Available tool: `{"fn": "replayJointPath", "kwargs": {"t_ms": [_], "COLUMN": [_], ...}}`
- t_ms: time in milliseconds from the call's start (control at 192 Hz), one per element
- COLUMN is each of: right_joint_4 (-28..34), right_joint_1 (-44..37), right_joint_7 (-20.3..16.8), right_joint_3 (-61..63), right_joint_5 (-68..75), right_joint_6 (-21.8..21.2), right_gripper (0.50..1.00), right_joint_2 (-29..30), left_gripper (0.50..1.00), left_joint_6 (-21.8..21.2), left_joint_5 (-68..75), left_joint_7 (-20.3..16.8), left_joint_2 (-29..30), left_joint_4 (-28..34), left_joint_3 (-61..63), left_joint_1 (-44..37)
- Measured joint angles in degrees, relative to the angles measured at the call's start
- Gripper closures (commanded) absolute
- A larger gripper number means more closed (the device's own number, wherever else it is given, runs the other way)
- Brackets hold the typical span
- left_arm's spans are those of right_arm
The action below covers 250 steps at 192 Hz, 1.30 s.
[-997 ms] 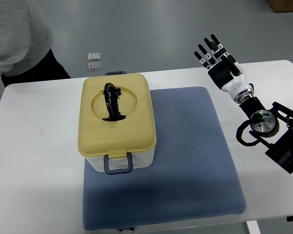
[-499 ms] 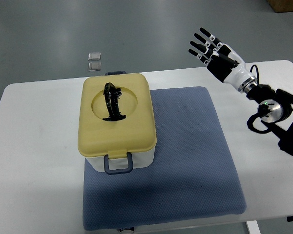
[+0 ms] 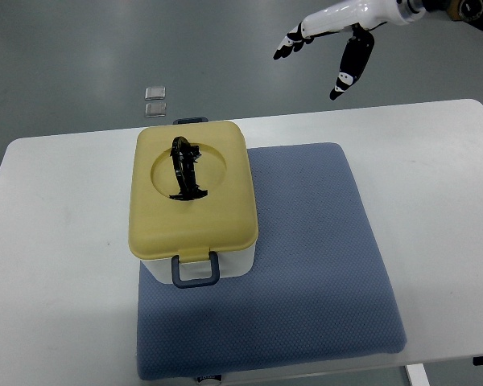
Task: Open white storage box with right hand
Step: 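Swing the right hand over the table toward the yellow lid's black handle, then lower the right hand onto the black lid handle and close fingers around it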
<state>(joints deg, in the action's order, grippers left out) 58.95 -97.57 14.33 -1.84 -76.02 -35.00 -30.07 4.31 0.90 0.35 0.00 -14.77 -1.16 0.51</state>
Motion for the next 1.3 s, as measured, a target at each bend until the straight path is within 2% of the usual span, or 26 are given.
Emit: {"fn": "replayJointPath", "kwargs": {"t_ms": [192, 379, 545, 717, 971, 1299], "right_joint_4": [2.0, 2.05, 2.17, 3.14, 3.36, 3.37], "right_joint_1": [-8.01, -9.23, -9.24, -8.59, -5.39, -1.53], "right_joint_7": [0.09, 0.29, 1.04, 3.54, 4.03, 4.04], "right_joint_3": [-6.45, -6.61, -6.47, -6.36, -6.4, -6.54], "right_joint_5": [-0.87, -0.7, -0.22, -0.09, -0.09, -0.76], "right_joint_6": [0.0, 0.0, 0.24, 4.22, 12.35, 17.02], "right_gripper": [0.574, 0.574, 0.576, 0.576, 0.576, 0.576], "right_joint_2": [8.06, 12.88, 14.61, 15.63, 18.18, 20.21], "left_gripper": [0.5, 0.5, 0.5, 0.5, 0.5, 0.5], "left_joint_6": [0.11, 0.21, 0.34, 0.36, 0.36, 0.36], "left_joint_5": [0.0, -0.01, -0.03, -0.03, -0.03, -0.03], "left_joint_7": [0.0, 0.0, 0.0, 0.0, 0.0, 0.0], "left_joint_2": [-0.01, -0.01, 0.0, -0.01, 0.0, 0.0], "left_joint_4": [0.01, 0.0, -0.04, 0.02, 0.09, 0.32], "left_joint_3": [-0.06, -0.07, -0.05, 0.01, -0.06, -0.08], "left_joint_1": [0.02, 0.02, 0.01, 0.01, 0.01, 0.01]}}
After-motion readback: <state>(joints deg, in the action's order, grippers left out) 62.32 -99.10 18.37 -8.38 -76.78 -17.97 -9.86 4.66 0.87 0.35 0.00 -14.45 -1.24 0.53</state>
